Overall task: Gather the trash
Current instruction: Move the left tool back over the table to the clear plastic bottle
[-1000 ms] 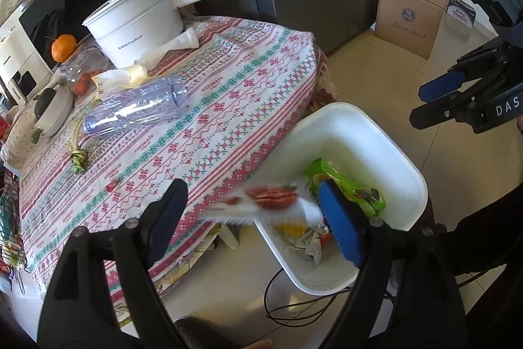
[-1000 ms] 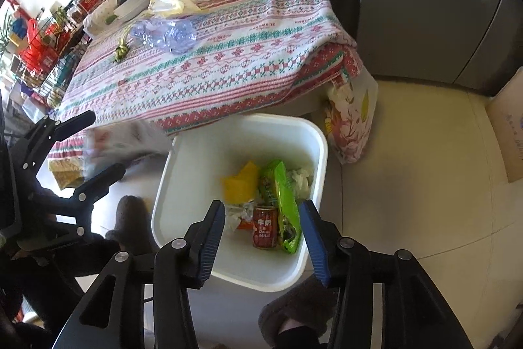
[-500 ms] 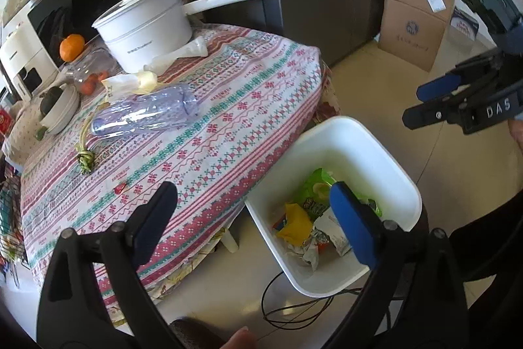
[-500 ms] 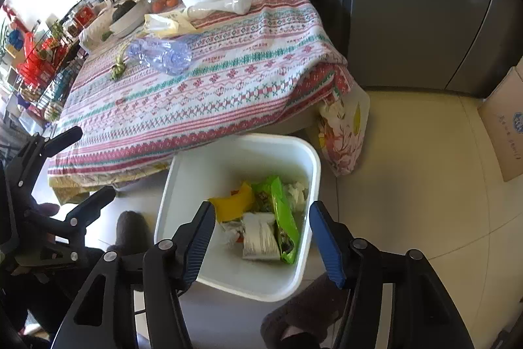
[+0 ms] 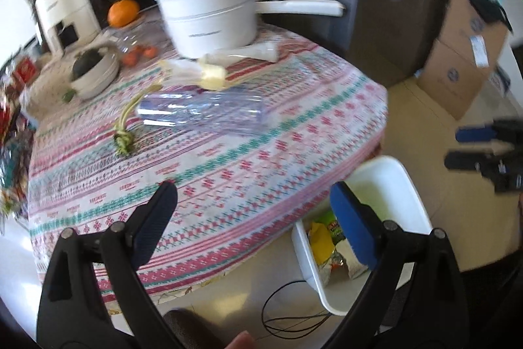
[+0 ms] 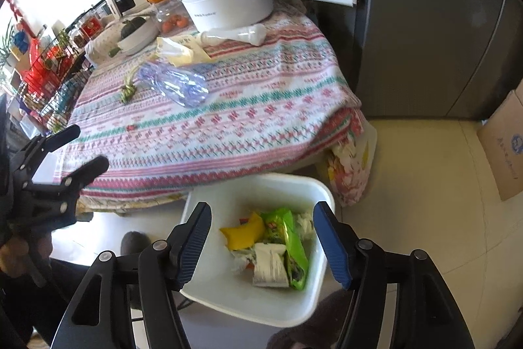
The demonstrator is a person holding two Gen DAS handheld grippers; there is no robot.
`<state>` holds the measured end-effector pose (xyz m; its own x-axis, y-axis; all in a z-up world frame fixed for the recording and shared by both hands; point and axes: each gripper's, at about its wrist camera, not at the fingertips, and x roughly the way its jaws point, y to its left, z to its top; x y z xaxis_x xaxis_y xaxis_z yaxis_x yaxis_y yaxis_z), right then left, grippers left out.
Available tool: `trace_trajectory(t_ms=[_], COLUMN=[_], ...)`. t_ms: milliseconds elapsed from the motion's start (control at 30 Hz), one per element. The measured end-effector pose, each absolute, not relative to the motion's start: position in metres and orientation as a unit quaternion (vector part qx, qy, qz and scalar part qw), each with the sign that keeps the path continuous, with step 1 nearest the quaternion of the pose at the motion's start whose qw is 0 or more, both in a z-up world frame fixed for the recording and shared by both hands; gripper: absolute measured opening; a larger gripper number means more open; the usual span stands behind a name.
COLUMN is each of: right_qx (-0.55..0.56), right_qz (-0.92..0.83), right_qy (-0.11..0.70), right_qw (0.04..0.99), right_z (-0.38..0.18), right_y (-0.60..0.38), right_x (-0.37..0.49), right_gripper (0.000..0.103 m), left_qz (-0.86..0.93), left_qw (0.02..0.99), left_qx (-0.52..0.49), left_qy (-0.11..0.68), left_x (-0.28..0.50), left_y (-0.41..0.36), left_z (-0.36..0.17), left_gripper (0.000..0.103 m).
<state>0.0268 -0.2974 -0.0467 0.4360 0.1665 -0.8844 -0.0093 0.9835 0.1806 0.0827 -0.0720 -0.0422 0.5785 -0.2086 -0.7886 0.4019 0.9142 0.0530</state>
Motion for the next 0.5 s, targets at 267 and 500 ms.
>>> trace_trajectory(t_ms=[267,500], right_qx=[0.069,0.057], right_qz=[0.058,0.054], right_qy=[0.524,0.514], right_qw=[0.847,0.854], right_z=[-0.041,-0.037], right_y=[-0.278,-0.270], right_x=[0.049,0.071], right_gripper=[0.066,0.066], left_qz=[-0.109,-0.049], left_qw=[0.888,0.885], left_qx=[0.056,0.040], left_qy=[0.442,0.461], left_x=[0.141,0.192], left_y=[-0.043,-0.047], left_z=[-0.042,-0.063], left_gripper=[0.094,0.089])
